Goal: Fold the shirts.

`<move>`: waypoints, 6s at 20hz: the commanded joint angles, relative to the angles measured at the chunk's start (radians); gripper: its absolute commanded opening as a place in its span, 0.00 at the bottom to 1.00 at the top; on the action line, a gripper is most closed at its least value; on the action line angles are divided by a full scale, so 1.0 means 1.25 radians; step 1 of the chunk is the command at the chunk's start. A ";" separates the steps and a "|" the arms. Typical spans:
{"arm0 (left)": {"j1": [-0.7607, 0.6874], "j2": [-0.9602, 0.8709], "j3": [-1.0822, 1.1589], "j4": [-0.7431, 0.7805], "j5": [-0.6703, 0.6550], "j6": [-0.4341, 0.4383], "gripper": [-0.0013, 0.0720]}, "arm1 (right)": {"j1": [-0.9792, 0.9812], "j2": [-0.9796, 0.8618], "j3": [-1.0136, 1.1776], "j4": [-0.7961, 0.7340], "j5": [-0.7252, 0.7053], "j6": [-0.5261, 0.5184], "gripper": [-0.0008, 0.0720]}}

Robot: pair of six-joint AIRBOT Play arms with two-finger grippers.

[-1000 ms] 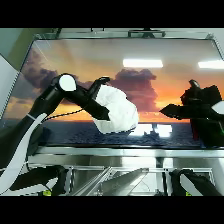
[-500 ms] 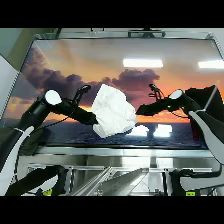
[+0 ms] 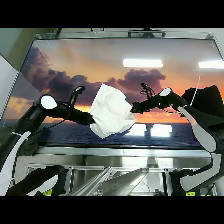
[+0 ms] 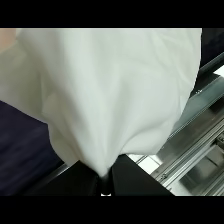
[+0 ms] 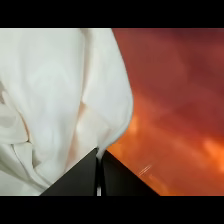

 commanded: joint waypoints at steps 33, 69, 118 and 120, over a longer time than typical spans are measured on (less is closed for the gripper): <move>0.112 -0.286 0.307 -0.039 0.061 0.086 0.05 | -0.176 0.154 0.234 0.036 0.139 -0.020 0.03; 0.083 -0.456 0.124 -0.164 0.043 0.155 0.04 | -0.404 0.321 -0.370 -0.052 0.117 0.024 0.52; 0.157 -0.269 0.719 -0.242 -0.287 0.016 0.06 | -0.206 0.530 0.164 -0.157 0.172 0.127 0.03; 0.147 -0.404 0.681 -0.242 -0.264 0.050 0.06 | -0.206 0.437 0.060 -0.176 0.081 0.123 0.03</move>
